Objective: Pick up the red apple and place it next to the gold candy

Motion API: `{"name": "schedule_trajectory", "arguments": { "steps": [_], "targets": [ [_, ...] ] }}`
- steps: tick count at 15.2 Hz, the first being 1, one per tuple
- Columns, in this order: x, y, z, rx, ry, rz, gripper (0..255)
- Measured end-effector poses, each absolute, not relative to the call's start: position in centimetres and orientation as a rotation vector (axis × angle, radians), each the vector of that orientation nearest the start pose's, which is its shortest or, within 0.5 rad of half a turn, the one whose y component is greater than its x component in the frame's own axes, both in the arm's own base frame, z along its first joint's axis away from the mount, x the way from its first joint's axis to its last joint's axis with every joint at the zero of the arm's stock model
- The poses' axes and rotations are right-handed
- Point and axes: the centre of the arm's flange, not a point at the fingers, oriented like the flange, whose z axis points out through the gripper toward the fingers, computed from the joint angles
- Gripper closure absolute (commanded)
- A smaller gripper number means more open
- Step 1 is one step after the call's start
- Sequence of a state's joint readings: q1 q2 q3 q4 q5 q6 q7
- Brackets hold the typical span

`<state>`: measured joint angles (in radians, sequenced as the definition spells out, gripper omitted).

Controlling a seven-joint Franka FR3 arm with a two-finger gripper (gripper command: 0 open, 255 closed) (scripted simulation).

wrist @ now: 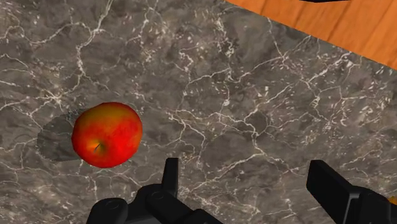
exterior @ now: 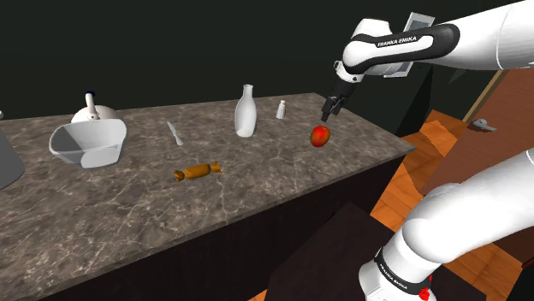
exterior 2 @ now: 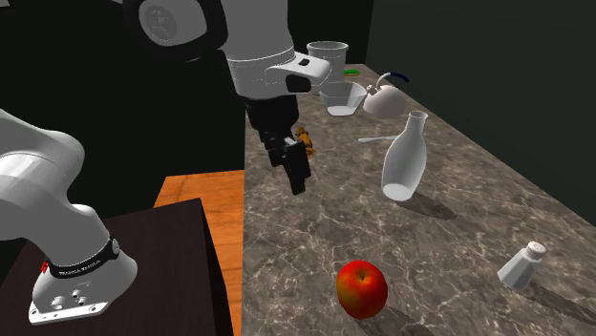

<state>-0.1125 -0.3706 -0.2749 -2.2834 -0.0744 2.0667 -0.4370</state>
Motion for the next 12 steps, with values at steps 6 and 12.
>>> {"name": "schedule_trajectory", "arguments": {
  "steps": [6,12],
  "targets": [
    [44.8,-24.6,47.4,-3.180,-0.163,-0.222,0],
    [48.3,-30.9,44.5,-3.205,-0.184,-0.219,0]
  ]
}}
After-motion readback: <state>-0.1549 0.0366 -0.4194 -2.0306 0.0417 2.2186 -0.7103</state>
